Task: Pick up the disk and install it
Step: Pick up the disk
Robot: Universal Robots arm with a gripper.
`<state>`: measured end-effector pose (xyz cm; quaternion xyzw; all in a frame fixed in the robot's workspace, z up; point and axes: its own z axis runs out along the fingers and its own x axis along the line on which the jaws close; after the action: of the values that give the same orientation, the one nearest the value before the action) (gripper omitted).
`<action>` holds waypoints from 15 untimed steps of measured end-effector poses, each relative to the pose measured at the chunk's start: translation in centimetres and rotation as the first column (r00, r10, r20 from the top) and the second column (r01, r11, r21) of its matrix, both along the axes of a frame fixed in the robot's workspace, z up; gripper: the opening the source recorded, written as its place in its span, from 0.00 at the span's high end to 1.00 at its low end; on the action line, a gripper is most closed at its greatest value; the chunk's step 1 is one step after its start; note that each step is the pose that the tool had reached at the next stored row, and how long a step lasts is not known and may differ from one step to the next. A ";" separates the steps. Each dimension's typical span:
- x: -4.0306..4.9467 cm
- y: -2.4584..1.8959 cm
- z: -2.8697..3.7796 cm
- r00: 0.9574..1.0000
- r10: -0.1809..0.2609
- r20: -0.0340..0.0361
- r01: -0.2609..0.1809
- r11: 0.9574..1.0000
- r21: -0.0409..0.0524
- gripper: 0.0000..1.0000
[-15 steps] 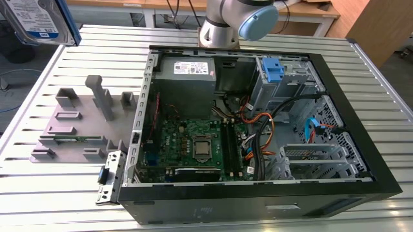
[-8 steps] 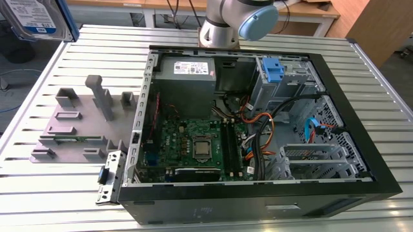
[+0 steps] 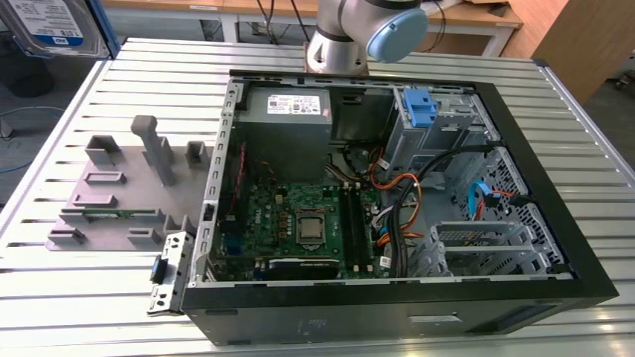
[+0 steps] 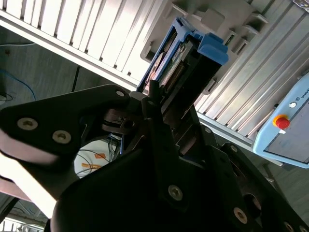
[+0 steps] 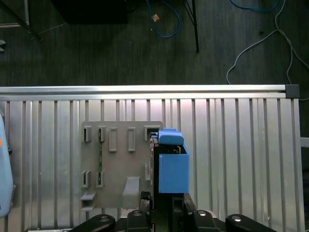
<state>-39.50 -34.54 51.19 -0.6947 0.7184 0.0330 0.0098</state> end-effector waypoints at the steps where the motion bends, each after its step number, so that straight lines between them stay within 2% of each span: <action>1: 0.00 0.00 0.00 1.000 0.000 0.000 0.000 1.000 0.000 0.65; 7: 0.00 0.00 0.04 1.000 0.000 0.000 0.000 1.000 0.000 0.65; 13: 0.00 0.00 0.64 1.000 0.000 0.000 0.000 1.000 0.000 0.65; 15: 0.00 0.00 0.65 1.000 0.000 0.000 0.000 1.000 0.000 0.65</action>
<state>-39.50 -34.53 51.84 -0.6947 0.7185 0.0330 0.0098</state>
